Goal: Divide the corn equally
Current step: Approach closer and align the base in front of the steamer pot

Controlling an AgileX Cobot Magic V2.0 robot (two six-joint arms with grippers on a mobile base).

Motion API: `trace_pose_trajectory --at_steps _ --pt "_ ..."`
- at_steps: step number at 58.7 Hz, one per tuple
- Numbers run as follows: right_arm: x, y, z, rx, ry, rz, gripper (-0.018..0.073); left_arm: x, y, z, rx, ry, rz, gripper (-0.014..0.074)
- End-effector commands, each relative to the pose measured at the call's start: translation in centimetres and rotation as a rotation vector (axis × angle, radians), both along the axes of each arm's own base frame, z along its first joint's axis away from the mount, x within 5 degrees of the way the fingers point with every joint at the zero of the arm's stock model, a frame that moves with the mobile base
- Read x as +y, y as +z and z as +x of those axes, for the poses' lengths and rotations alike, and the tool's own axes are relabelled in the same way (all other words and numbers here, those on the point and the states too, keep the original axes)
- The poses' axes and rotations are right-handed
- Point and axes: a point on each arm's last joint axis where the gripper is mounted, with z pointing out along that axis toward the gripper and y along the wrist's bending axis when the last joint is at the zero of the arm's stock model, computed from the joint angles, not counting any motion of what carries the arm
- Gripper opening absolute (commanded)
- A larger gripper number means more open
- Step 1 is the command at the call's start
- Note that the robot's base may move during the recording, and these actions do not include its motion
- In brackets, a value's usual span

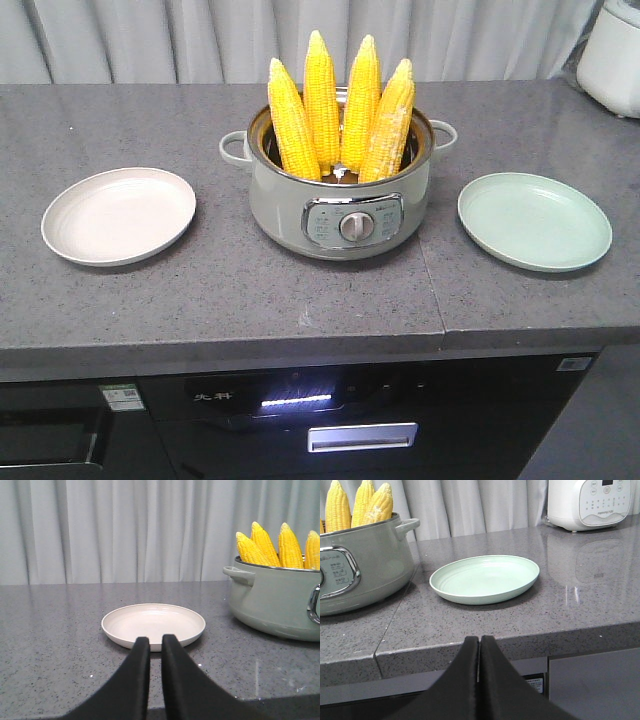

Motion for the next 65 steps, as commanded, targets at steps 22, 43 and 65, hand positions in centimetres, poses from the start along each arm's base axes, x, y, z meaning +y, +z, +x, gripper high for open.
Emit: trace_pose_trajectory --at_steps 22,43,65 --pt "0.11 0.05 0.05 -0.057 0.013 -0.02 -0.0002 0.12 1.39 -0.31 -0.098 0.011 -0.018 0.0055" --pt "0.11 0.05 0.05 -0.057 0.013 -0.02 -0.0002 0.12 1.39 -0.31 -0.098 0.011 -0.018 0.0055" --pt "0.11 0.06 0.05 -0.058 0.014 -0.02 -0.0002 0.12 1.39 -0.31 -0.098 0.011 -0.018 0.0055"
